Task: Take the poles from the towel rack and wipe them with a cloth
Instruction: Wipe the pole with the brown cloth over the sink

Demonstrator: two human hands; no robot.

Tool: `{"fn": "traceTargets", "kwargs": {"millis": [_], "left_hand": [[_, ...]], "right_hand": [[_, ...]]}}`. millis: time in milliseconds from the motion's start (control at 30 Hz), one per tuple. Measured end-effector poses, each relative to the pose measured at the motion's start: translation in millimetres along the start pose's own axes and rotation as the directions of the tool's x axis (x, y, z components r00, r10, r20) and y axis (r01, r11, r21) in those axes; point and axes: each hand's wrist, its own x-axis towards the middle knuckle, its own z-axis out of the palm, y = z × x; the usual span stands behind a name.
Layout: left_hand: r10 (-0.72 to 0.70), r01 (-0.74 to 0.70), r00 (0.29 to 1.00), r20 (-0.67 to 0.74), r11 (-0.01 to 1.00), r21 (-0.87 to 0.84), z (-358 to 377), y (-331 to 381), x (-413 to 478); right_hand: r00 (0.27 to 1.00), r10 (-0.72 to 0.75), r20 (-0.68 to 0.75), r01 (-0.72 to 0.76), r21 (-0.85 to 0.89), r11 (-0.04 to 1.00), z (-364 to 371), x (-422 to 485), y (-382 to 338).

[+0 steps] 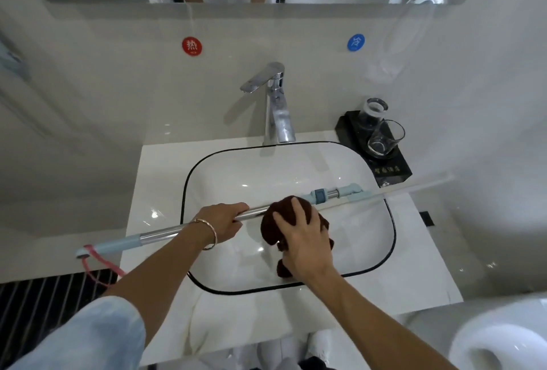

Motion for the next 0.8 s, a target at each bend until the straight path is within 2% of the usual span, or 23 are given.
{"fn": "traceTargets", "kwargs": {"millis": [67, 167, 267, 400, 533, 667, 733, 800], "left_hand": [[-0.011, 0.011, 1.0, -0.013, 1.0, 0.001, -2, 0, 0], [-0.037, 0.038, 0.999, -0.034, 0.999, 0.012, 0, 2, -1], [-0.056, 0.057, 0.998, -0.015, 0.998, 0.031, 0, 5, -2], [-0.088, 0.085, 0.993, 0.079, 0.996, 0.042, -10, 22, 2], [-0.06, 0.063, 0.997, 0.039, 0.995, -0.077, -15, 85, 25], [-0.145, 0.146, 0.988, 0.046, 0.989, -0.015, -1, 149, 59], [-0.204, 0.204, 0.979, -0.002, 0.979, 0.021, 7, 161, 67], [-0.218, 0.219, 0.974, -0.064, 0.976, 0.004, 12, 164, 71]], "right_hand": [[0.998, 0.059, -0.009, -0.059, -0.031, 0.998, -13, 5, 39], [0.963, 0.266, -0.048, -0.269, -0.094, 0.958, -38, 10, 109], [0.92, 0.39, 0.018, -0.389, -0.057, 0.92, -54, 14, 147], [0.929, 0.368, 0.049, -0.363, -0.08, 0.928, -52, 18, 142], [0.942, 0.331, 0.06, -0.327, -0.076, 0.942, -50, 17, 145], [0.951, 0.301, 0.067, -0.299, -0.045, 0.953, -52, 15, 147], [0.953, 0.287, 0.101, -0.29, 0.017, 0.957, -54, 15, 152], [0.938, 0.308, 0.159, -0.335, 0.187, 0.923, -63, 21, 162]]}}
